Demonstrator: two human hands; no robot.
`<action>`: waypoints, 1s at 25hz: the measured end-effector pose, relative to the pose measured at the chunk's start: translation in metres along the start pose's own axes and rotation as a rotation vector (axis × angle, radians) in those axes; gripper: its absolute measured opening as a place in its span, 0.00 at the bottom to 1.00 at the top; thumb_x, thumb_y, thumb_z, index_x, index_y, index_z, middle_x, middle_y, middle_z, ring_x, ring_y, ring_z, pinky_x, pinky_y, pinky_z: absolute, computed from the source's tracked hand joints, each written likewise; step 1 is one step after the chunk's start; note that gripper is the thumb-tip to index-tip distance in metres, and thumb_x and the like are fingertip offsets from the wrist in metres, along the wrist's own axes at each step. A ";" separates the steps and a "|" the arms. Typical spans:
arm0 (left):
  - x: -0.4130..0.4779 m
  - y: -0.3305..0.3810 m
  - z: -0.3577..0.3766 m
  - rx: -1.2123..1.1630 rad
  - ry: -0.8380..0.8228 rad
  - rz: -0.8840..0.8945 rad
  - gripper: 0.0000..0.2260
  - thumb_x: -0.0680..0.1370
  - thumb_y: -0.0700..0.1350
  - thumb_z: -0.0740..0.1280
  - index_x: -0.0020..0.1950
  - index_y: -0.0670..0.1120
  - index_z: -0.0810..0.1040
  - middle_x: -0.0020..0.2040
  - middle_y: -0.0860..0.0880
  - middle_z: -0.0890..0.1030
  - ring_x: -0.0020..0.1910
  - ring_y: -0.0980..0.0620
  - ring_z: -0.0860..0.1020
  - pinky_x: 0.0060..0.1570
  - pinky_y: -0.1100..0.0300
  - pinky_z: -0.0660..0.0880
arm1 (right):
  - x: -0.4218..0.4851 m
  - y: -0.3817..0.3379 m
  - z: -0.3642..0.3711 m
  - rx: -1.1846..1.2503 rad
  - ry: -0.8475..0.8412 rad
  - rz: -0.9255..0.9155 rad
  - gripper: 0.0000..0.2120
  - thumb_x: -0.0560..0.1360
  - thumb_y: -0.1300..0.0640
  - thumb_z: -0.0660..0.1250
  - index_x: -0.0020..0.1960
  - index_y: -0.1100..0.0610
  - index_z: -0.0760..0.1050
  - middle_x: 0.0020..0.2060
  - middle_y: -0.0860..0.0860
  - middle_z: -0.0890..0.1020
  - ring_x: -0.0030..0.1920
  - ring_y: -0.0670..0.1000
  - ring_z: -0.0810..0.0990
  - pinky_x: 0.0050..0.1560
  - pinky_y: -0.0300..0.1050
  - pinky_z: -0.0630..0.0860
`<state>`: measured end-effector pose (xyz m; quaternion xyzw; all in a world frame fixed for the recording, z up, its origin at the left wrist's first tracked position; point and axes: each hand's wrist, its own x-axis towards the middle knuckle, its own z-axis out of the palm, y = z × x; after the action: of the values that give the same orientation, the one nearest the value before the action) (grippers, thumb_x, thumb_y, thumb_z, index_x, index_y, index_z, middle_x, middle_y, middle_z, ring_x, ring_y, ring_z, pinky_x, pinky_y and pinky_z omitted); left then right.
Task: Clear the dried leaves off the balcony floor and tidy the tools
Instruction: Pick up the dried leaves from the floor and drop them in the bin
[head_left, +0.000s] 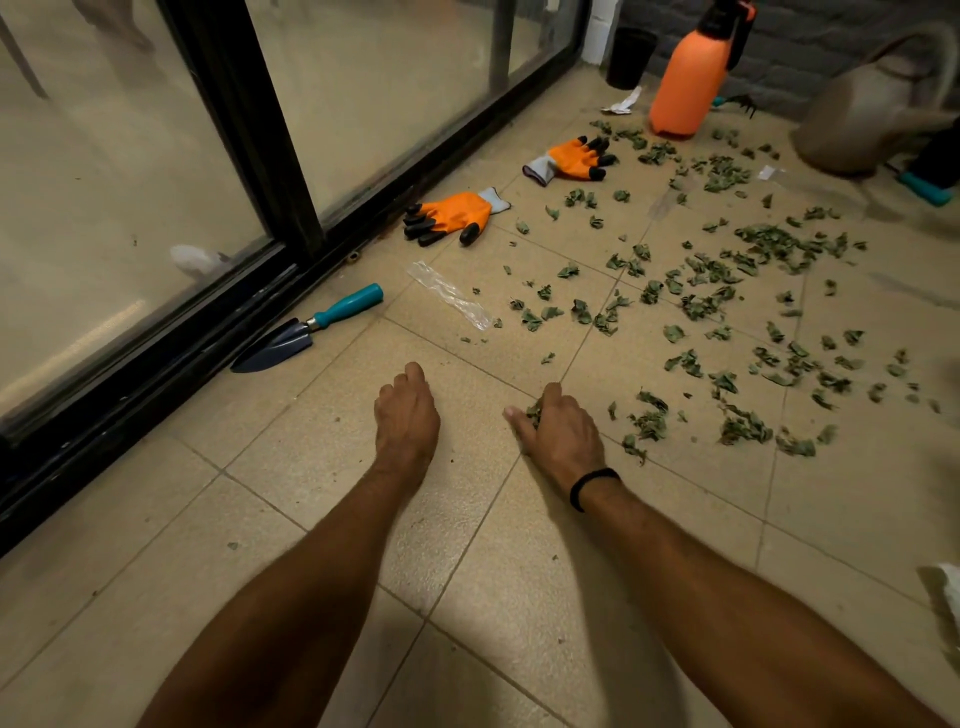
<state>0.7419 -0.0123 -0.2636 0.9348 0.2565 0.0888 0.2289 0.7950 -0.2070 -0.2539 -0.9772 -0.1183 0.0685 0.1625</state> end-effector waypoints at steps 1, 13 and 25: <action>-0.001 0.005 -0.002 -0.081 -0.018 -0.068 0.08 0.85 0.42 0.53 0.57 0.41 0.70 0.49 0.42 0.78 0.45 0.45 0.74 0.45 0.50 0.73 | 0.002 -0.005 -0.001 0.019 -0.001 -0.003 0.23 0.82 0.40 0.54 0.60 0.59 0.71 0.50 0.56 0.78 0.48 0.57 0.77 0.47 0.50 0.75; -0.042 0.044 0.000 -0.385 -0.139 -0.124 0.15 0.84 0.50 0.52 0.49 0.42 0.73 0.44 0.43 0.79 0.39 0.45 0.75 0.39 0.55 0.67 | 0.008 0.003 -0.064 1.052 -0.078 0.450 0.09 0.77 0.56 0.60 0.39 0.56 0.72 0.31 0.52 0.77 0.27 0.49 0.68 0.26 0.40 0.63; -0.032 0.086 0.039 0.070 -0.106 0.292 0.22 0.83 0.61 0.51 0.66 0.45 0.68 0.47 0.42 0.80 0.44 0.43 0.77 0.46 0.49 0.74 | -0.061 0.034 -0.011 0.159 0.112 0.088 0.12 0.84 0.50 0.51 0.53 0.57 0.68 0.45 0.54 0.76 0.44 0.56 0.75 0.41 0.47 0.69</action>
<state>0.7630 -0.1096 -0.2585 0.9730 0.1085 0.0628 0.1939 0.7452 -0.2574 -0.2492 -0.9678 -0.0603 0.0300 0.2427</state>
